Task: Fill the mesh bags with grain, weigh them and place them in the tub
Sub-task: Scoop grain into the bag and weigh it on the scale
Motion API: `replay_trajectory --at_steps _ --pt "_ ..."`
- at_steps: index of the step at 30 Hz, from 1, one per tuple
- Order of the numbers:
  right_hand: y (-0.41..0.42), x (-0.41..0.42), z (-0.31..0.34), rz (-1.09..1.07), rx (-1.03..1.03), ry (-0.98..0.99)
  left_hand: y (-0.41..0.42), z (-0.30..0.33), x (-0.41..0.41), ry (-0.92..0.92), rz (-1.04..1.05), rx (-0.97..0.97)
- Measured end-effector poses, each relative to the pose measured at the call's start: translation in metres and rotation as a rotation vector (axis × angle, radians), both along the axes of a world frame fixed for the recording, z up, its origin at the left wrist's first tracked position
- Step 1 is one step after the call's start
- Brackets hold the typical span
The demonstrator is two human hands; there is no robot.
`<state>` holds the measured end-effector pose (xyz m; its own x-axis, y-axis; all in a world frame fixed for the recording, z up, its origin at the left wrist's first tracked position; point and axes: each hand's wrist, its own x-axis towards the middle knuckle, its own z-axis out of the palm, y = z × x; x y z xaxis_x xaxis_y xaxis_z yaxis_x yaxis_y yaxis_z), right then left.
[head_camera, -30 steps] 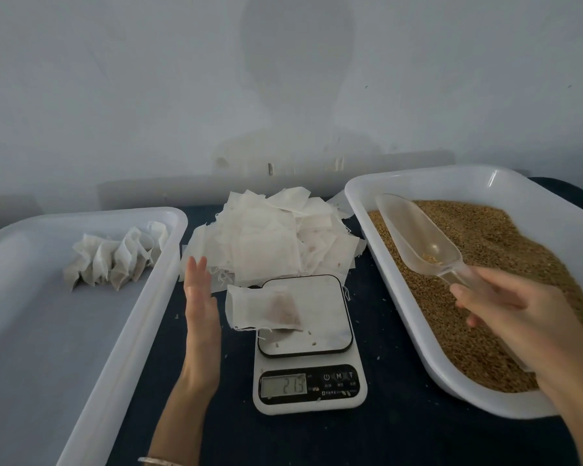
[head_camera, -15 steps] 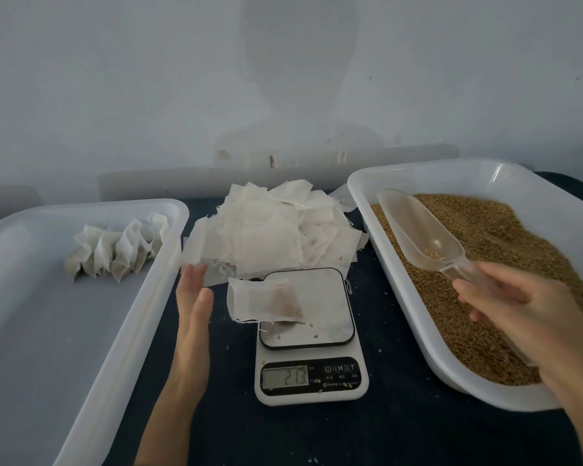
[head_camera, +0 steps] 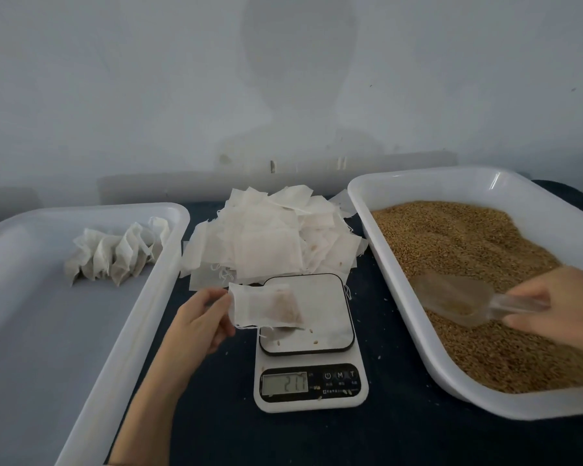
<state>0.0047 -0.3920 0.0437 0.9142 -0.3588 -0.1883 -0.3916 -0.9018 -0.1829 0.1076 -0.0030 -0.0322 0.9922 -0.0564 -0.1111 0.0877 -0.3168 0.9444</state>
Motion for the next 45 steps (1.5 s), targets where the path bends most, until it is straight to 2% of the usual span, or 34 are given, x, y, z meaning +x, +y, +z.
replay_trajectory --at_steps 3,10,13,16,20,31,45 --pt "0.008 0.002 -0.006 0.016 0.040 -0.026 -0.009 0.005 0.000 -0.011 -0.028 0.014" --pt "0.011 -0.025 0.016 -0.036 0.259 -0.239 -0.056 0.045 0.004 -0.212 -0.201 0.055" --pt "0.017 -0.032 0.033 -0.041 0.382 -0.297 -0.075 0.055 0.004 -0.238 -0.266 0.089" --pt "0.018 -0.036 0.043 -0.006 0.421 -0.365 -0.084 0.054 0.003 -0.227 -0.265 0.120" --pt "0.024 -0.033 0.059 0.120 0.359 -0.334 -0.083 0.047 -0.002 -0.240 -0.232 0.188" --pt "0.072 0.008 0.102 0.446 0.204 -0.187 -0.076 0.048 -0.007 -0.207 -0.168 0.121" --pt "0.085 0.027 0.116 0.456 -0.066 -0.104 -0.080 0.051 -0.008 -0.173 -0.178 0.084"
